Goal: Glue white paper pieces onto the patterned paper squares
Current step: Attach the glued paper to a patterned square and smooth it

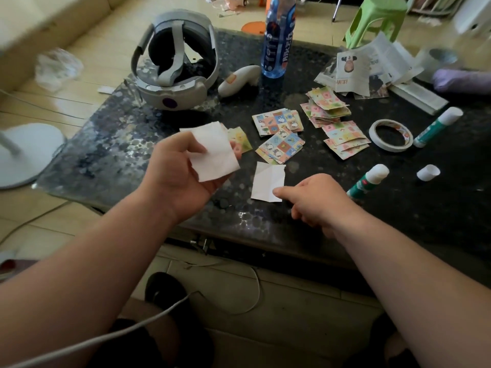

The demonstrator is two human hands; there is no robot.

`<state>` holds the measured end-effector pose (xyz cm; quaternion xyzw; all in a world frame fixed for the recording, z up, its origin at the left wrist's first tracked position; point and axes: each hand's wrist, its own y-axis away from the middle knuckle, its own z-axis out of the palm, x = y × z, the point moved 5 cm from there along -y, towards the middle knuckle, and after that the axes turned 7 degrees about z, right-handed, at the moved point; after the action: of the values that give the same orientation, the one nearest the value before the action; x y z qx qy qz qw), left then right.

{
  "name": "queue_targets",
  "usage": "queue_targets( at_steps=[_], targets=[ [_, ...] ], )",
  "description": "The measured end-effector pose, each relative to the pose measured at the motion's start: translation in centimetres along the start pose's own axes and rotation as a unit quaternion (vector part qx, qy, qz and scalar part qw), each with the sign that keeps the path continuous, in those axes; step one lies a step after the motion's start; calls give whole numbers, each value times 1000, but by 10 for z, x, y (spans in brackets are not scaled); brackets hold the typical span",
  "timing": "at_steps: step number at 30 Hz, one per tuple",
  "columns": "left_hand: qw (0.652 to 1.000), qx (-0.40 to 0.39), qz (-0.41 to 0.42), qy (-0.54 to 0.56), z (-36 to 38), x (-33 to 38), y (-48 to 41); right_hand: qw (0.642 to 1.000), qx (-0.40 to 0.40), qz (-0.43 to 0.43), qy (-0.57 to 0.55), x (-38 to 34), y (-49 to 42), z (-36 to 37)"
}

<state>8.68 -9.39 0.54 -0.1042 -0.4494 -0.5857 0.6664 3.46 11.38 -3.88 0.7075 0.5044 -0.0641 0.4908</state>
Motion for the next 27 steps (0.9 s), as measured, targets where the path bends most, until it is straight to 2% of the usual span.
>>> queue_targets(
  at_steps=[4, 8, 12, 15, 17, 20, 22, 27],
  targets=[
    [999, -13, -38, 15, -2, -8, 3, 998, 35, -17, 54, -13, -1, 8],
    [995, -11, -96, -28, -5, -23, 3, 995, 52, -6, 90, -16, -3, 14],
    [987, -18, -137, -83, -7, -35, 2, 997, 35, 26, 70, -16, -1, 16],
    [984, -14, -147, -101, -8, -38, 0, 999, 27, 16, 23, -18, 5, 7],
    [982, -17, -150, -110, -7, -39, -1, 998, 43, -26, 24, -25, 14, -6],
    [983, -21, -139, -120, -1, -45, -1, 978, 104, -127, 126, -38, 37, -27],
    [982, -56, -126, -129, 13, -49, 4, 959, 118, -179, 185, -40, 56, -33],
    [974, -130, -74, -173, 37, -69, 7, 914, 133, -235, 303, -30, 77, -33]
  ],
)
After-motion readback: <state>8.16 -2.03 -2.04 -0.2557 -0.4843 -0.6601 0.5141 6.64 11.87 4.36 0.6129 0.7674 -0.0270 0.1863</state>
